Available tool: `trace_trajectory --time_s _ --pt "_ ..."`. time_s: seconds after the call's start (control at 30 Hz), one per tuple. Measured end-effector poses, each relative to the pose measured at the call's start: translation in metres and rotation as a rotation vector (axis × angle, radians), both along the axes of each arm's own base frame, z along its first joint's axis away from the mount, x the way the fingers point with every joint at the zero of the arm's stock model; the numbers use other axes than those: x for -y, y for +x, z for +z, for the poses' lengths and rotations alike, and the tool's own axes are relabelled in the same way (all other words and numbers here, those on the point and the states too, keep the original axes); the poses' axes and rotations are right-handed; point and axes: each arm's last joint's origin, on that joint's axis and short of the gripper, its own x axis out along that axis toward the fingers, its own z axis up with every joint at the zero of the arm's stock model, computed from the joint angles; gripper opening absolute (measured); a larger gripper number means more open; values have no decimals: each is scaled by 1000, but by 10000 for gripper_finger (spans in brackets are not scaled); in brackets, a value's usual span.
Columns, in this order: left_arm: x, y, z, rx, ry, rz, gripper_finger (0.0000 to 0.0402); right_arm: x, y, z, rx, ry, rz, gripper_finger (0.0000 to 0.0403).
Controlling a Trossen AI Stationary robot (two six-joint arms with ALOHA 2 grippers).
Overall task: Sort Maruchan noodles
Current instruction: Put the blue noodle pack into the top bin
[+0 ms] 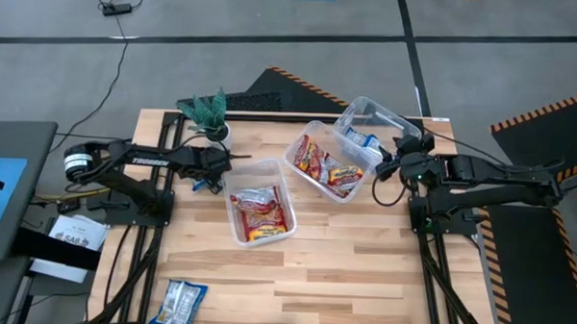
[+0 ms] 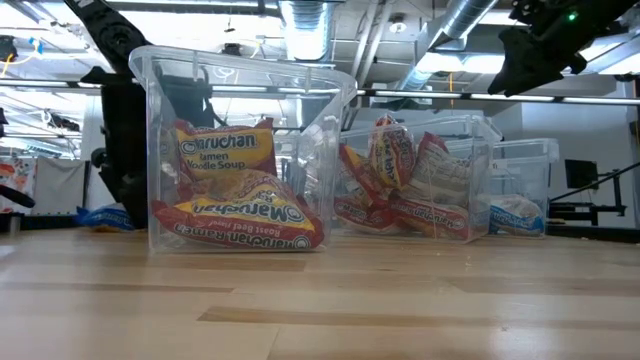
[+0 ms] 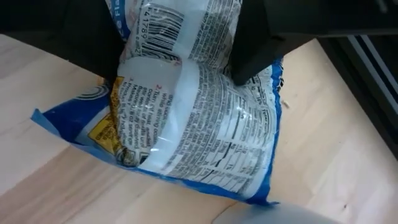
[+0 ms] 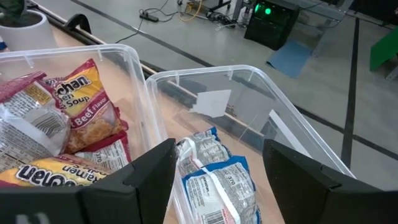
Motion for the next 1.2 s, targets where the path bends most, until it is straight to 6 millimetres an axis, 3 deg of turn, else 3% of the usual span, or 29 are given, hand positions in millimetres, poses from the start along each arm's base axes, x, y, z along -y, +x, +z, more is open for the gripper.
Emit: trace_trajectory --time_s 0.3,0.37,0.43,0.5,0.83,1.07,1.2 --pt "4 5 12 -53 -70 -13 203 0 0 0 1 0 0 262" --pt "5 8 18 -44 -94 -17 140 0 0 0 1 0 0 262" --pt "7 11 24 -16 -109 -16 43 0 0 0 1 0 0 262" --pt "11 12 30 5 -122 -26 11 0 0 0 1 0 1 262" --pt "33 4 62 216 -137 -28 2 0 0 0 -1 0 1 262" --pt "37 -16 93 406 7 4 2 0 0 0 0 0 1 262" --pt "37 -28 122 533 126 22 2 0 0 0 2 0 1 262"
